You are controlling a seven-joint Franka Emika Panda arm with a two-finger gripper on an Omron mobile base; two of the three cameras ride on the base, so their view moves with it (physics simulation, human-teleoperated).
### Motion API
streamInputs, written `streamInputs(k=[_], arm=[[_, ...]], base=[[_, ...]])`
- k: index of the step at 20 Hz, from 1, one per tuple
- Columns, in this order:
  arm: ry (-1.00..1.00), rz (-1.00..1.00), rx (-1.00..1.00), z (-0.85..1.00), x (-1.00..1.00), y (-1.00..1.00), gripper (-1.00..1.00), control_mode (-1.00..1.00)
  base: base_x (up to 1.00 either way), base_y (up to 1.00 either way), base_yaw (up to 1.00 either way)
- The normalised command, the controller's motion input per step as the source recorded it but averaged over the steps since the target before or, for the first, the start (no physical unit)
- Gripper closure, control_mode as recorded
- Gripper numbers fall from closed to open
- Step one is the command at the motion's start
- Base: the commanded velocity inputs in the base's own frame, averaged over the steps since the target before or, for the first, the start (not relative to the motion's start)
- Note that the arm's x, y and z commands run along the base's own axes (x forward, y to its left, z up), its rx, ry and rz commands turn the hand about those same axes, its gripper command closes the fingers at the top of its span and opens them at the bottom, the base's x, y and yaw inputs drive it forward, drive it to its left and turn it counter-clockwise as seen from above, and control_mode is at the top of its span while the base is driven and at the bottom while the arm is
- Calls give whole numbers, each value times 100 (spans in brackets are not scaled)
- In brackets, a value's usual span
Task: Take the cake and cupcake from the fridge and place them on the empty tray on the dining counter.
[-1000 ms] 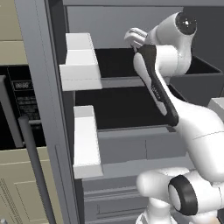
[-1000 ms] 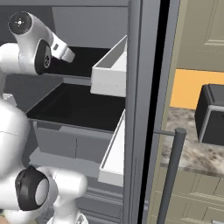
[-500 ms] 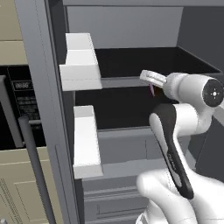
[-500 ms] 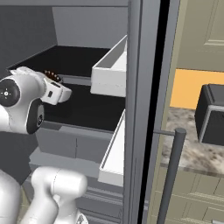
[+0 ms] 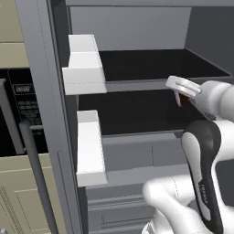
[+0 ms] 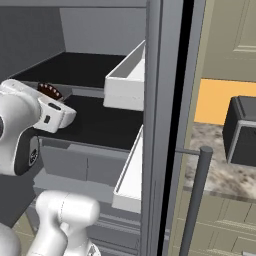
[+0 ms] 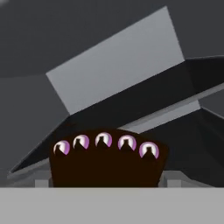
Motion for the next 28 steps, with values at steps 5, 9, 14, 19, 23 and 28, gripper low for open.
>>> streamInputs(k=[5, 9, 14, 19, 23, 28], arm=[[53, 0, -8, 4, -100, 1, 100, -100], [1, 0, -1, -23, -93, 11, 100, -100], [2, 0, 0, -9, -62, 0, 100, 100], [0, 0, 0, 0, 0, 0, 100, 100], [0, 0, 0, 0, 0, 0, 100, 100], [0, 0, 0, 0, 0, 0, 100, 100]], base=[[0, 0, 0], [0, 0, 0], [-20, 0, 0], [-100, 18, 5], [-100, 81, 2], [-100, 100, -6]])
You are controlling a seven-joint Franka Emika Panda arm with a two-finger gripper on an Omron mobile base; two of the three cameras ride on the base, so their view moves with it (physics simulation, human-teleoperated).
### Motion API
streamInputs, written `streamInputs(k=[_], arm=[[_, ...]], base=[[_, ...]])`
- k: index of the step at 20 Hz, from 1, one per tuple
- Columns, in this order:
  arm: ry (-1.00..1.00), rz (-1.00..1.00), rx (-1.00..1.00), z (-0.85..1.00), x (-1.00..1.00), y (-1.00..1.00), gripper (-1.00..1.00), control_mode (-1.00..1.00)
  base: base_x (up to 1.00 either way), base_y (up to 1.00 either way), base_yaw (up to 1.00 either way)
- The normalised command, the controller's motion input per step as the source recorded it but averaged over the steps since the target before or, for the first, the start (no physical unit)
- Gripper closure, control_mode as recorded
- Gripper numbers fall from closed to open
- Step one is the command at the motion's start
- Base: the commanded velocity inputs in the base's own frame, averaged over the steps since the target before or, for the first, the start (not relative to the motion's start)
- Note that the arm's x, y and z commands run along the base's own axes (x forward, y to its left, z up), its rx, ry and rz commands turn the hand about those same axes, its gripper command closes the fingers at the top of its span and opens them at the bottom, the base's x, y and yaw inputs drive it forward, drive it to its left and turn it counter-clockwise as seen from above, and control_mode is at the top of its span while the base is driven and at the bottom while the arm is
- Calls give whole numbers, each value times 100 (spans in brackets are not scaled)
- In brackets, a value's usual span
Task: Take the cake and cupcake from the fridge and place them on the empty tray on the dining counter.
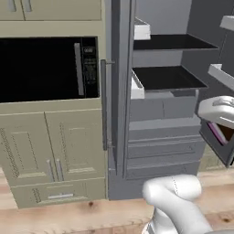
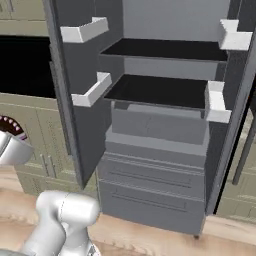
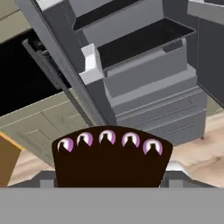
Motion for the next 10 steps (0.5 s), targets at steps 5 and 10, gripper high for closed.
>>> streamInputs(k=[5, 10], arm=[[0, 0, 0, 0, 0, 0, 100, 100], [0, 0, 0, 0, 0, 0, 100, 100]], base=[[-99, 100, -21], [-90, 80, -63]])
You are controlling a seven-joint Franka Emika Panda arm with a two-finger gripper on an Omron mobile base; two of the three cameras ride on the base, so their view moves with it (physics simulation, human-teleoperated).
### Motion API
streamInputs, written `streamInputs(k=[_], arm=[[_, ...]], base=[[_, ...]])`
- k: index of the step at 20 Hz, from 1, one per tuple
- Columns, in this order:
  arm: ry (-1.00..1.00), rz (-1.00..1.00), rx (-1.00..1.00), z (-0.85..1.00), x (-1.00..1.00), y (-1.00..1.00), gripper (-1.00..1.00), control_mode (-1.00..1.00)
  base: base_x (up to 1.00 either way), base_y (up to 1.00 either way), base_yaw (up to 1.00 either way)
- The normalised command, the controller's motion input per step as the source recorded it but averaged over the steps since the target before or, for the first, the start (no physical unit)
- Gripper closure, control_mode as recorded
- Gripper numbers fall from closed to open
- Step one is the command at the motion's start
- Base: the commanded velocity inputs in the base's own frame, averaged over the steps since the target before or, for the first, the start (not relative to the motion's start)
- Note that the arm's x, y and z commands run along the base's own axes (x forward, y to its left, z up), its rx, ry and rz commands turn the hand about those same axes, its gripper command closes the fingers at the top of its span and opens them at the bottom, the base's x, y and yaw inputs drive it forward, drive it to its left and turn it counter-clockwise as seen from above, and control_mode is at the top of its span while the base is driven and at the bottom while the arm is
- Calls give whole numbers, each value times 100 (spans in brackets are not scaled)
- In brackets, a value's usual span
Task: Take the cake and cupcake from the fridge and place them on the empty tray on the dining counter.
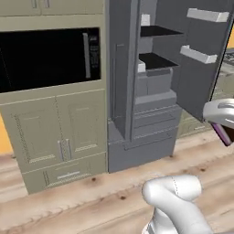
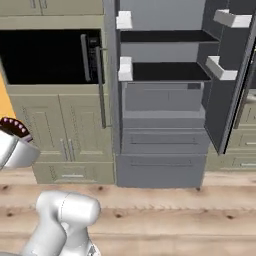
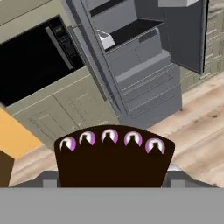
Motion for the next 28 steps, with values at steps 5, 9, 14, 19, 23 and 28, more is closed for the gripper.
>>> streamInputs(k=[5, 9, 14, 19, 23, 28], arm=[[0, 0, 0, 0, 0, 0, 100, 100], [0, 0, 0, 0, 0, 0, 100, 100], [0, 0, 0, 0, 0, 0, 100, 100], [0, 0, 0, 0, 0, 0, 100, 100], [0, 0, 0, 0, 0, 0, 100, 100], [0, 0, 0, 0, 0, 0, 100, 100]], base=[[-100, 57, -68], [-100, -11, -7], [-100, -30, 22], [-100, -49, 41], [-100, 94, -1], [-100, 77, -2]])
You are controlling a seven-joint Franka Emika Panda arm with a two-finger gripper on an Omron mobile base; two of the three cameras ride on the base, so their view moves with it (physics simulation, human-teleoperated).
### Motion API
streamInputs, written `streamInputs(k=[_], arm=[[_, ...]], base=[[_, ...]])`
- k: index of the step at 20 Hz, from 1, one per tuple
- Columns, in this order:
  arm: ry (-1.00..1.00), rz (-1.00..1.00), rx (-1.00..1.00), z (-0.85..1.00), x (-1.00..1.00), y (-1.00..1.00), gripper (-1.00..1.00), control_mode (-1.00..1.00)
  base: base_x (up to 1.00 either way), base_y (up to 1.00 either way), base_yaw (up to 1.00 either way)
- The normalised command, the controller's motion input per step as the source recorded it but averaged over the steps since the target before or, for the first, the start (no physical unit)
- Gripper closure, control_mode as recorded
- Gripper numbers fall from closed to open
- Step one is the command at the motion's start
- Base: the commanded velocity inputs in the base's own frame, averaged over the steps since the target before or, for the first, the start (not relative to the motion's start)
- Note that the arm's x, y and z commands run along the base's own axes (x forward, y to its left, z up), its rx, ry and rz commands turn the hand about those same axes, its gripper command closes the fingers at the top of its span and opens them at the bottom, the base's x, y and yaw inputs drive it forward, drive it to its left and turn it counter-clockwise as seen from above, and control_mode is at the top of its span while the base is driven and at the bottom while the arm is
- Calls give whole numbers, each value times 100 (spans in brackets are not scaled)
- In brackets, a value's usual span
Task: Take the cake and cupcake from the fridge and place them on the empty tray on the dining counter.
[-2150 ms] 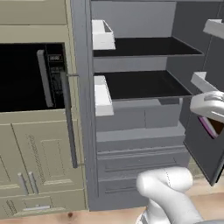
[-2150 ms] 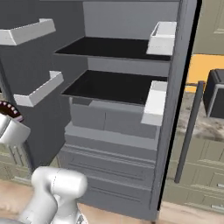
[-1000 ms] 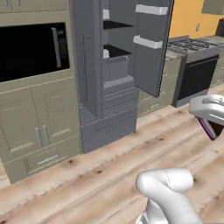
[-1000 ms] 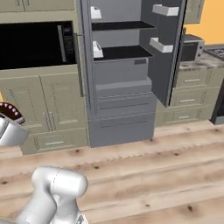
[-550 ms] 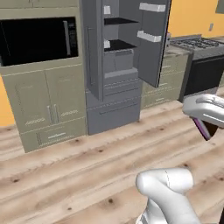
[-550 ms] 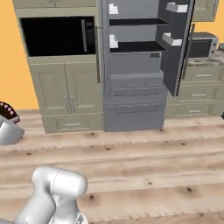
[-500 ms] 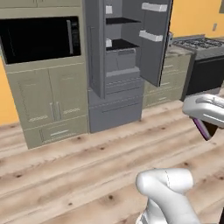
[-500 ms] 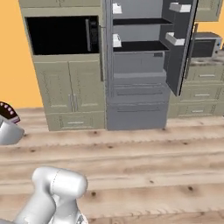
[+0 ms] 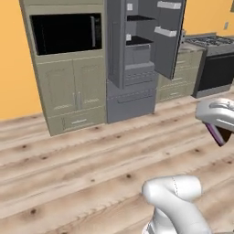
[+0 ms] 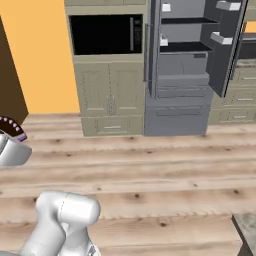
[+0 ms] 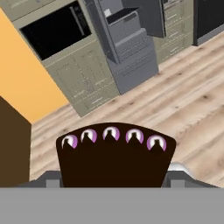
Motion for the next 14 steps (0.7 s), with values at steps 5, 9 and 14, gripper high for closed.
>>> streamInputs(k=[5, 9, 14], arm=[[0, 0, 0, 0, 0, 0, 100, 100], [0, 0, 0, 0, 0, 0, 100, 100], [0, 0, 0, 0, 0, 0, 100, 100]], base=[[-100, -70, 10], [-100, -75, 11], [-100, 78, -14]])
